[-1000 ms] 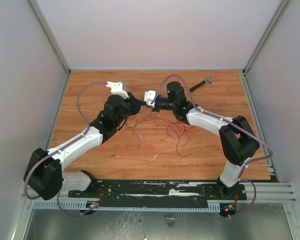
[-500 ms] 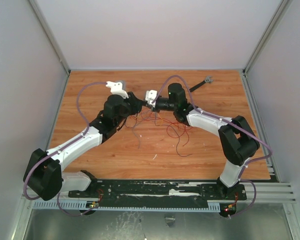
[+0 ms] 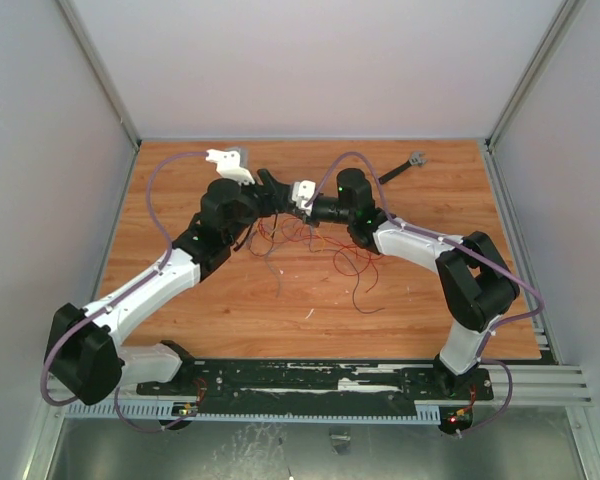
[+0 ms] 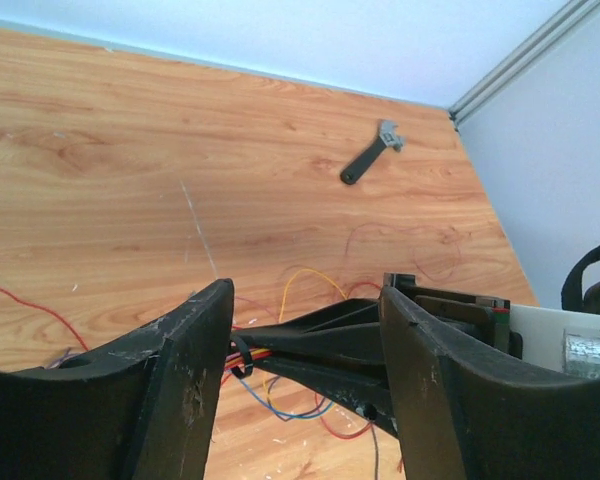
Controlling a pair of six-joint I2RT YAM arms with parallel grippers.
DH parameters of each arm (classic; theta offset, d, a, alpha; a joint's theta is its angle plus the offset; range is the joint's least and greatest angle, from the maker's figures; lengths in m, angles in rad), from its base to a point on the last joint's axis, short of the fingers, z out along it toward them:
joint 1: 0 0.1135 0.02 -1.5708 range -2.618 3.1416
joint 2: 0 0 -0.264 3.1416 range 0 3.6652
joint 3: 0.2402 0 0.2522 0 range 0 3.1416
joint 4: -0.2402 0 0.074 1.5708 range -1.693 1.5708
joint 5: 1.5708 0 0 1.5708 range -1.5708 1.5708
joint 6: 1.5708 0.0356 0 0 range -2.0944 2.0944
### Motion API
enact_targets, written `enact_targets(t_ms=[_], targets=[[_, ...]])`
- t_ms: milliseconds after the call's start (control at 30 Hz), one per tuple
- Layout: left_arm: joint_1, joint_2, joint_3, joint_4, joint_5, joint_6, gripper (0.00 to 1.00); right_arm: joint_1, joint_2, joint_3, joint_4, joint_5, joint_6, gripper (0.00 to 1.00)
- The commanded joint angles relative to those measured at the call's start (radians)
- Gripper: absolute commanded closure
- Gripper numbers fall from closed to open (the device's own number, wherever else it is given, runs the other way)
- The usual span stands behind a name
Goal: Zip-tie the wires
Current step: Tie the cable at the center of the board.
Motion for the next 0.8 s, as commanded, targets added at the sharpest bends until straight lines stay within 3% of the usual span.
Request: enact_targets(t_ms=[0, 200, 467, 767], targets=[[-0.003, -0.040, 0.025, -0.029, -0.042, 0.035, 0.34, 0.007, 0.007, -0.007, 0.025, 0.002, 0.016, 0.98], [0.024, -0.120, -0.027, -0.144, -0.100, 0.035, 0.33, 0.003, 0.004, -0.007, 0.020, 0.011, 0.024, 0.98], [0.097, -0.144, -0.058, -0.207, -0.019, -0.031, 0.54, 0.002, 0.005, -0.008, 0.019, 0.026, 0.035, 0.98], [0.106, -0.095, -0.089, -0.126, 0.097, -0.096, 0.64, 0.002, 0.005, -0.005, 0.017, 0.029, 0.038, 0.98]])
